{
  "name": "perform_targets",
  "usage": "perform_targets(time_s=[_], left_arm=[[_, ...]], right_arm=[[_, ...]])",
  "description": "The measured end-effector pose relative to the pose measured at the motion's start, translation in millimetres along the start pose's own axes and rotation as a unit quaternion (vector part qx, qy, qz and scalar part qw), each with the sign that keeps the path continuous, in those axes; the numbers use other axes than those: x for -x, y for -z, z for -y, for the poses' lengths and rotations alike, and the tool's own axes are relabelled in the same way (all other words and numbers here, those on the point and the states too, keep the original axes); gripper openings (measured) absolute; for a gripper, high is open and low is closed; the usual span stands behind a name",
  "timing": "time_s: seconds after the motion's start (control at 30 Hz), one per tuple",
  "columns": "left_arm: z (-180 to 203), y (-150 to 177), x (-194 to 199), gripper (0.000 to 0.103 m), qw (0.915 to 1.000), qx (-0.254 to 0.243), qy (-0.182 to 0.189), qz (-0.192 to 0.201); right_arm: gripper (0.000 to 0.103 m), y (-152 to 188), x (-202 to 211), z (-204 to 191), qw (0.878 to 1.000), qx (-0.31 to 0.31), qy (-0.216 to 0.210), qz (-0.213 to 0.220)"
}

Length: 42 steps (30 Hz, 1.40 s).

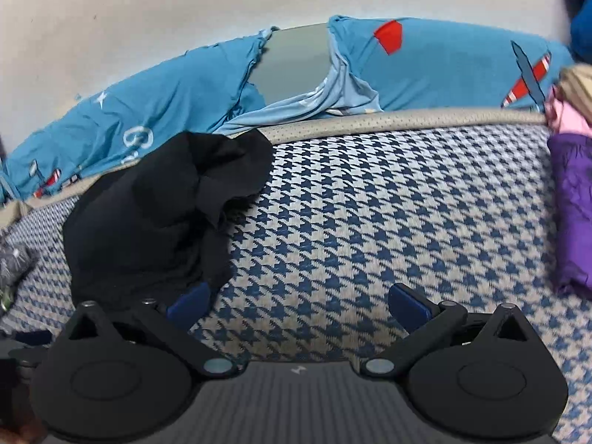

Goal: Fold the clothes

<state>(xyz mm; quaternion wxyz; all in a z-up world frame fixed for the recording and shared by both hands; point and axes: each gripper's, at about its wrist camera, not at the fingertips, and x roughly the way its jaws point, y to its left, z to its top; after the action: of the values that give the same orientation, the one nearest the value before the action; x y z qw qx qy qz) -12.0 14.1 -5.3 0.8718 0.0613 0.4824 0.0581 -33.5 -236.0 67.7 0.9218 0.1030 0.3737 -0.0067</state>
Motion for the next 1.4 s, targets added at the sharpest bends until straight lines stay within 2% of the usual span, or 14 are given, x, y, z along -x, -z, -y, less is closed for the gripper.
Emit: perform_targets(time_s=[0.13,0.47,1.07,1.4], left_arm=[[1,2,-2,0.103,0.9999,-0.007,-0.009,-0.001],[-3,6,-3,0.103,0.9998,-0.011,-0.018,0.002],[-14,7,-1,0.103,0.9999,0.012,0.005,0.000],[-14,7,1,0.103,0.9999,0.011,-0.002,0.000]], right_arm=[[0.103,5,5,6,1.000,-0.021,-0.004,-0.003],[0.103,15,8,0,1.000,-0.007,-0.007,-0.002],[0.103,17,-5,-9,1.000,0.022,0.006,-0.016],[0.103,22,-12,-10,0.999,0.042,0.015,-0.025]])
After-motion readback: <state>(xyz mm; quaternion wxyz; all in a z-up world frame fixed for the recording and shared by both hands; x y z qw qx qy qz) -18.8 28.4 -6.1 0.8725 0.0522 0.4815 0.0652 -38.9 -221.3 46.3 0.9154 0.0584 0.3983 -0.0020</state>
